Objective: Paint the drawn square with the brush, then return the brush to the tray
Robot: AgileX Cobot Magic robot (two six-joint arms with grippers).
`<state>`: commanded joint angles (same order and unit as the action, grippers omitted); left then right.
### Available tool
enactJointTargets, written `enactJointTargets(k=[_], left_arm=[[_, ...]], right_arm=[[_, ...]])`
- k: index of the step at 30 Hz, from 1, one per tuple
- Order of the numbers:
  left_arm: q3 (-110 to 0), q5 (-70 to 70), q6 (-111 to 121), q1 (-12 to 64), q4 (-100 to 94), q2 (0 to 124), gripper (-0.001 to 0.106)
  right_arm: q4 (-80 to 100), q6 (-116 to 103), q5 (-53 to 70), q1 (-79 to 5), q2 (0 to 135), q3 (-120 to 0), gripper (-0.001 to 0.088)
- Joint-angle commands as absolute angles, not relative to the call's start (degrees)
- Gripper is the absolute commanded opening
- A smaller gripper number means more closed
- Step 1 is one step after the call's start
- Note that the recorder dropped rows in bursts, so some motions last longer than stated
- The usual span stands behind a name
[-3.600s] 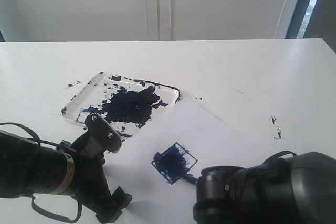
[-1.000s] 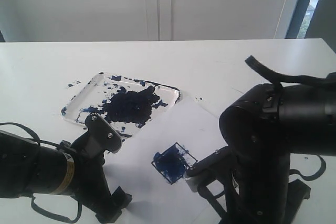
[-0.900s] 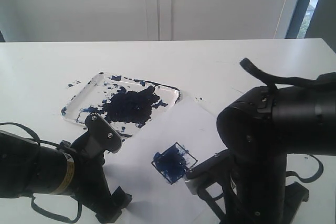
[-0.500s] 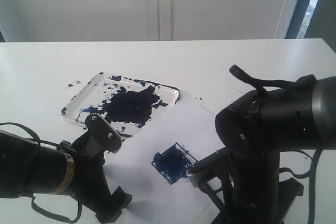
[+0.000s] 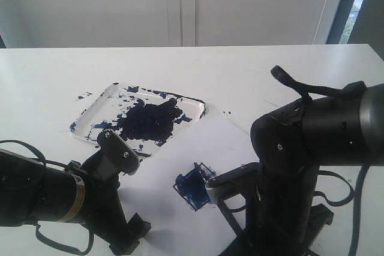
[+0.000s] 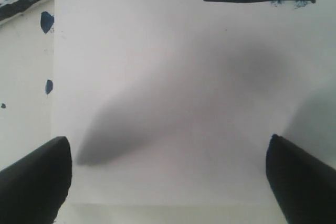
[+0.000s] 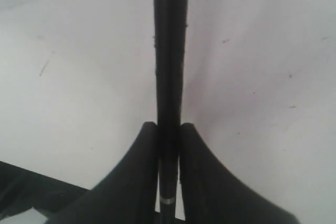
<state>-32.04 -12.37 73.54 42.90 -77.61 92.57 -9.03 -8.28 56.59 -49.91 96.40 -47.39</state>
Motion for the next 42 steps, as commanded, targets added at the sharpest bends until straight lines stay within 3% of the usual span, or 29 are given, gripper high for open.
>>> enactJointTargets(k=[16, 42], left_arm=[[-32.0, -12.4, 73.7, 42.9, -77.6, 92.6, 0.105], [-32.0, -12.4, 74.7, 42.9, -77.6, 92.6, 0.105]], right_arm=[[-11.8, -7.6, 62.0, -48.5, 98.9, -47.4, 0.0000], [-24.8, -6.1, 70.0, -45.4, 92.3, -49.4, 0.0000]])
